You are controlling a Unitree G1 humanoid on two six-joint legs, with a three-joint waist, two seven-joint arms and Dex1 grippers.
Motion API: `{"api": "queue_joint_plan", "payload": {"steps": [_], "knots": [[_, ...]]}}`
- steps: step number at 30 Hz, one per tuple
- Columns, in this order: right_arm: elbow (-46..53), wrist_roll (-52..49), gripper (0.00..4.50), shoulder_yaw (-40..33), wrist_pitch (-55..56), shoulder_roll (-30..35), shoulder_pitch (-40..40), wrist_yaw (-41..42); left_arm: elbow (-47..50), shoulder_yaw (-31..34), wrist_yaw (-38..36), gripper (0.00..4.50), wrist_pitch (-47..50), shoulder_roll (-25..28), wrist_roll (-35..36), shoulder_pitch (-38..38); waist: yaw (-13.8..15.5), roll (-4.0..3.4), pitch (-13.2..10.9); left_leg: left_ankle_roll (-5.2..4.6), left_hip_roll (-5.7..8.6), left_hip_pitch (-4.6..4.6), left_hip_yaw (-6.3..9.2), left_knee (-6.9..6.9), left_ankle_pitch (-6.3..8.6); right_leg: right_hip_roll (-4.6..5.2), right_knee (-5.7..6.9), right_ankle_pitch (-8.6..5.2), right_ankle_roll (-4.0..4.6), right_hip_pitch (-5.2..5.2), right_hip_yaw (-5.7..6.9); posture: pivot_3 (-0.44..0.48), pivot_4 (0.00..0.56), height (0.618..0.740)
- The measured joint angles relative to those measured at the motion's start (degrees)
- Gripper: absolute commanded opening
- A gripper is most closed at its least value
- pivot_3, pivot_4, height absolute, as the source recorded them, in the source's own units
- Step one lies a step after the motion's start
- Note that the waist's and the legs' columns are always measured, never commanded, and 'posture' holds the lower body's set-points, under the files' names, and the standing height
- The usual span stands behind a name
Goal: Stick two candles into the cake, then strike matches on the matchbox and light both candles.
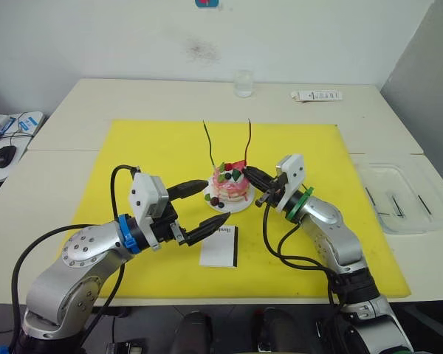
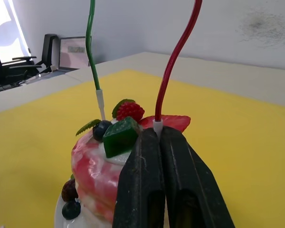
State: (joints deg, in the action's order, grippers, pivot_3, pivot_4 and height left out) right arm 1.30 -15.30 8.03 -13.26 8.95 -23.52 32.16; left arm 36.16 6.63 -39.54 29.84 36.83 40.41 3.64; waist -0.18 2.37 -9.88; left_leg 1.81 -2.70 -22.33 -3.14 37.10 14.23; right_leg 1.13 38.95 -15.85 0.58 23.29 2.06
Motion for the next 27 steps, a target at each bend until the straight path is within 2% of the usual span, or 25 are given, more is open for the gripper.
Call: {"api": "queue_joint_plan", "payload": {"steps": [13, 16, 27], "knots": [[0.4, 0.0, 0.04, 0.0, 0.2, -0.2, 0.5, 0.2, 0.0, -0.1, -0.3, 4.50, 0.0, 0.0, 0.0, 0.5, 0.0, 0.00, 0.0, 0.00, 0.00, 0.00, 0.00, -0.01, 0.00, 0.00, 0.00, 0.00, 0.00, 0.00, 0.00, 0.000, 0.150, 0.740], [0.4, 0.1, 0.69, 0.0, 0.2, -0.2, 0.4, 0.3, 0.0, -0.1, -0.4, 4.50, 0.0, 0.0, 0.0, 0.4, 0.0, 0.00, 0.0, 0.00, 0.00, 0.00, 0.00, -0.01, 0.00, 0.00, 0.00, 0.00, 0.00, 0.00, 0.00, 0.000, 0.150, 0.740], [0.4, 0.3, 0.69, 0.0, 0.4, 0.0, 0.4, 0.3, 0.0, -0.4, -0.6, 4.50, 0.0, -0.2, -0.1, 0.4, 0.0, -0.01, 0.0, 0.00, 0.00, 0.00, -0.01, -0.02, 0.00, 0.00, -0.01, 0.00, 0.00, 0.01, 0.00, 0.000, 0.150, 0.740]]}}
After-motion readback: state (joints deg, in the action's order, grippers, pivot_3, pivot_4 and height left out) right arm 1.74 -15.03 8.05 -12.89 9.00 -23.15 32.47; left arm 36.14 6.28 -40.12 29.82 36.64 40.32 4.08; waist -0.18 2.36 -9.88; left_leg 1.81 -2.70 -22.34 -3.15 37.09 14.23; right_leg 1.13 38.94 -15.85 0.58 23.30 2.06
